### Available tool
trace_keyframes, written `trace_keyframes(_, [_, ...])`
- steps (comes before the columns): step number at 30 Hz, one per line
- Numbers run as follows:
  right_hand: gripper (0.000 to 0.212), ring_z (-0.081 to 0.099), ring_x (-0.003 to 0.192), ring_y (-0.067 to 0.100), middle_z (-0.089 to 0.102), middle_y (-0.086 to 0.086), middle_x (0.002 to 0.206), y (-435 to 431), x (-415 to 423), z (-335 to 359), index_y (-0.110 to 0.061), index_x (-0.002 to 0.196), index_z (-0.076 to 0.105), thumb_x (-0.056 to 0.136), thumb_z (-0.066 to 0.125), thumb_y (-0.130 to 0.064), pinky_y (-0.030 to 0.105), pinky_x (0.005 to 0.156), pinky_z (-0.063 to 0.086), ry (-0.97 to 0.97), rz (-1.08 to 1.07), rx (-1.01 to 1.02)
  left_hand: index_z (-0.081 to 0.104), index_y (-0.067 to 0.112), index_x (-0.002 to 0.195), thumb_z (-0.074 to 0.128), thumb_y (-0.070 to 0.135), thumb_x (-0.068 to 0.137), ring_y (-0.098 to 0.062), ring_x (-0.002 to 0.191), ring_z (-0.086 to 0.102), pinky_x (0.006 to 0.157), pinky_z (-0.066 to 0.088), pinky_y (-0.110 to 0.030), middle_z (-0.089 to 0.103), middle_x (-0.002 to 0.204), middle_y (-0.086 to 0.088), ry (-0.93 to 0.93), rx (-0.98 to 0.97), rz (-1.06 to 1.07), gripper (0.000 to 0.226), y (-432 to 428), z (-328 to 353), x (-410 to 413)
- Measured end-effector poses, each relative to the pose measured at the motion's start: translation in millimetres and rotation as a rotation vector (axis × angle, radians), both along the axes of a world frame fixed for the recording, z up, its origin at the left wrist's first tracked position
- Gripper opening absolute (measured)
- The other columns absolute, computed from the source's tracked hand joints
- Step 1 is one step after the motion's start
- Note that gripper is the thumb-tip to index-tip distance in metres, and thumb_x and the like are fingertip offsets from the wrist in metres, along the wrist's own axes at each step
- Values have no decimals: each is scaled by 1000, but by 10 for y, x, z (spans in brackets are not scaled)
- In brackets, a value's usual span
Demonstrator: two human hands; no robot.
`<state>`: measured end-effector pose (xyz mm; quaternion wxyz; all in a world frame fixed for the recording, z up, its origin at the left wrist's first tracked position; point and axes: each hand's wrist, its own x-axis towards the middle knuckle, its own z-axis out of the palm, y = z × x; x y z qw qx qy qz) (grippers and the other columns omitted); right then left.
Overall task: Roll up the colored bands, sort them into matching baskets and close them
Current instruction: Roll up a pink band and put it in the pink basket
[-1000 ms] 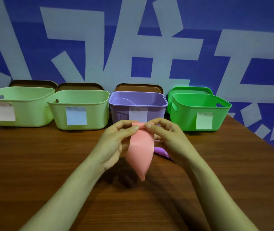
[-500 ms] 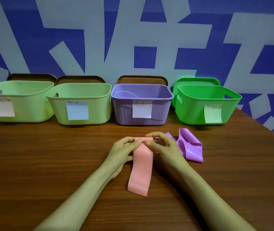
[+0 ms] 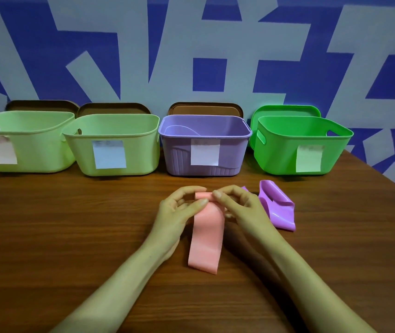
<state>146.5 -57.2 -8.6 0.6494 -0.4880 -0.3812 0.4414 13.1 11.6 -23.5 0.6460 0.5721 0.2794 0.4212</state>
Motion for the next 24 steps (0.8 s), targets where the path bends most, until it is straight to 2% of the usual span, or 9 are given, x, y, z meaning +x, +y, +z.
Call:
trace_keyframes(3, [5,59,59,5,66,-1,73,-26,-7,38,-3,91,62,89,60,-8,14,52,47,15,-20,75,68,24,106,70,30,76,-15,102,65,82,51,-32,72,103,2,60,-19,-25,30,-26,-3,7])
trace_keyframes(6, [9,64,70,9,70,1,80,-31,-8,30,-2,95,64,88,61,-5,18,59,51,5,-35,121,69,21,107,67,22,83,-16,98,67,76,54,-29,73,101,-1,104,-3,-44,24,-51,-3,16])
trace_keyframes(9, [14,66,80,15,72,6,88,-39,-18,31,-2,100,65,86,63,-2,26,67,54,-3,-39,131,69,14,105,69,11,81,-18,92,69,71,57,-26,73,98,-6,44,-46,-42,24,-50,21,11])
trace_keyframes(12, [16,67,75,7,72,-1,82,-53,-17,52,-1,97,65,84,61,7,19,62,51,-60,-47,147,70,10,101,71,8,77,-18,91,68,71,56,-24,73,95,-6,6,-61,-36,25,-26,46,-15])
trace_keyframes(14, [18,67,76,3,73,-4,80,-55,8,49,0,94,65,81,61,12,14,64,50,-138,-55,161,70,10,101,72,12,72,-19,94,68,77,55,-26,73,98,-7,-7,-56,-49,29,-18,56,-24])
trace_keyframes(16, [19,66,77,1,73,-6,80,-62,26,59,1,93,65,79,61,14,13,66,49,-168,-58,164,71,10,101,73,18,69,-20,98,68,83,54,-30,73,100,-7,-11,-57,-61,33,-21,62,-22])
trace_keyframes(20, [24,67,81,3,74,-3,84,-68,39,67,-1,93,68,77,62,16,14,69,51,-194,-56,148,71,11,97,70,29,72,-22,96,68,81,55,-35,72,100,-13,-21,-88,-45,31,-23,56,-15])
trace_keyframes(24, [42,66,83,1,70,2,98,-71,56,56,-8,114,62,79,62,16,15,69,51,-208,-40,116,72,13,97,70,22,73,-20,89,68,74,55,-26,73,94,-9,-31,-69,-37,25,-32,67,-18])
